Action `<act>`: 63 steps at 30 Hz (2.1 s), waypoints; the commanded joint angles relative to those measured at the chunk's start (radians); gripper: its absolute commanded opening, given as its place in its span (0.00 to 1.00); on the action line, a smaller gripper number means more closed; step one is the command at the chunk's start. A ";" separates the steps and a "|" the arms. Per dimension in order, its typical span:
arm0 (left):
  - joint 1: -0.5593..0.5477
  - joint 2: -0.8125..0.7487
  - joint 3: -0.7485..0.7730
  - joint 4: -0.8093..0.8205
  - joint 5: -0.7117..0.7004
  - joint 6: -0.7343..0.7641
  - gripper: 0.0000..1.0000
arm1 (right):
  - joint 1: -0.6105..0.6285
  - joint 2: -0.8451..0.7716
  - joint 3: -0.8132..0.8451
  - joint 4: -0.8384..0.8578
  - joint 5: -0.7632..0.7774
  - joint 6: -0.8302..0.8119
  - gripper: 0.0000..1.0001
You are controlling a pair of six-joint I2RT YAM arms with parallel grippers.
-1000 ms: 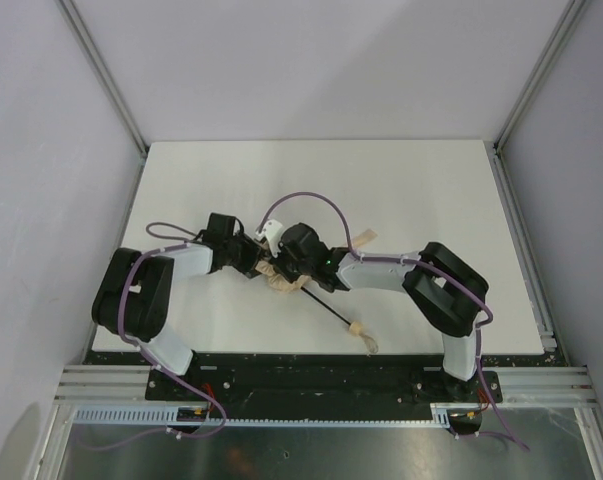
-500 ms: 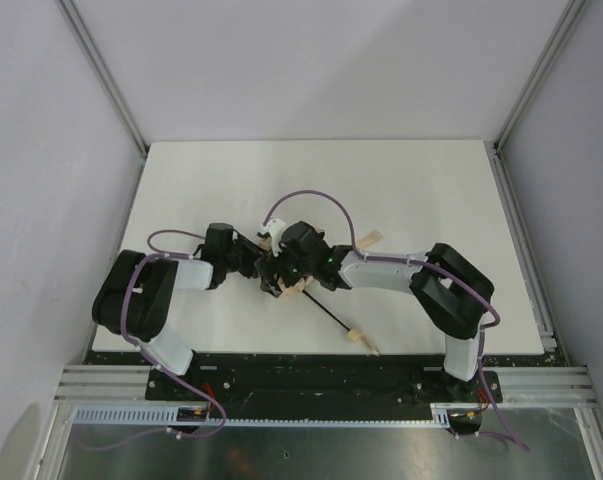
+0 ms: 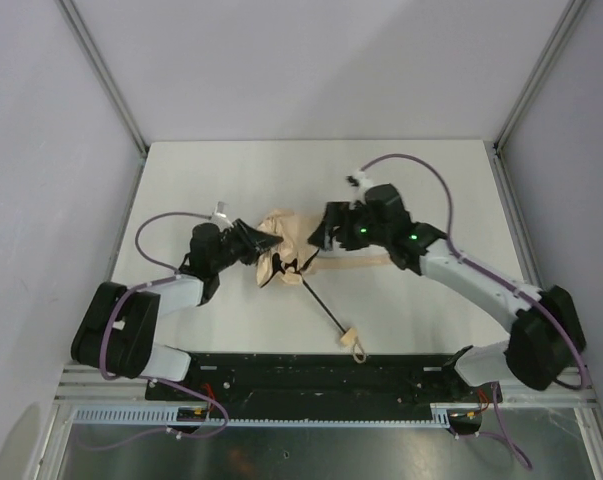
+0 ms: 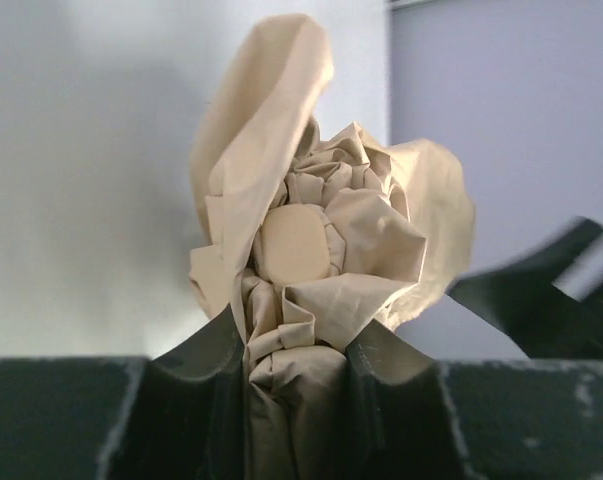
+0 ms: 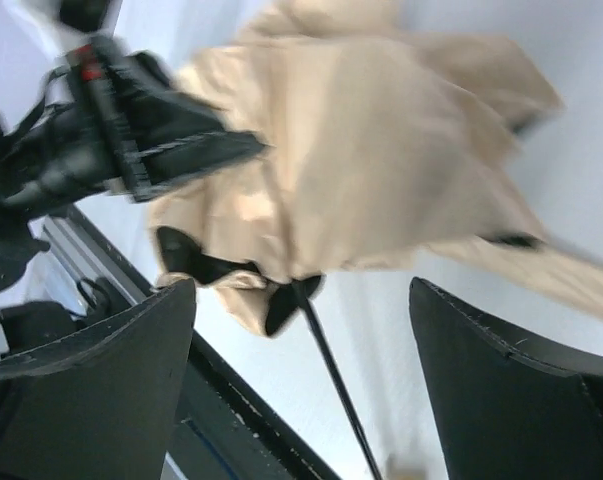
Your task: Put away the umbrella
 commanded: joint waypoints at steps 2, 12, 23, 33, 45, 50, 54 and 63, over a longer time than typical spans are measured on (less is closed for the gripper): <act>-0.005 -0.118 0.009 0.349 0.125 0.032 0.00 | -0.171 -0.190 -0.221 0.037 -0.038 0.293 0.92; -0.005 -0.225 0.014 0.602 0.231 -0.102 0.00 | -0.320 -0.390 -0.553 0.376 -0.204 0.620 0.99; -0.023 -0.267 -0.030 0.790 0.218 -0.328 0.00 | -0.114 -0.147 -0.652 1.074 -0.041 1.043 0.99; -0.027 -0.280 -0.075 0.875 0.202 -0.424 0.00 | 0.024 0.168 -0.746 1.707 0.215 1.307 0.99; -0.027 -0.260 -0.060 0.890 0.168 -0.450 0.00 | 0.109 -0.128 -0.900 1.373 0.414 1.234 0.99; -0.031 -0.259 -0.052 0.894 0.174 -0.469 0.00 | 0.132 -0.253 -0.837 1.179 0.500 1.218 1.00; -0.033 -0.271 -0.048 0.899 0.190 -0.480 0.00 | 0.122 -0.232 -0.774 1.107 0.499 1.261 0.99; -0.040 -0.293 -0.050 0.918 0.221 -0.492 0.00 | 0.064 -0.069 -0.724 1.217 0.418 1.341 0.93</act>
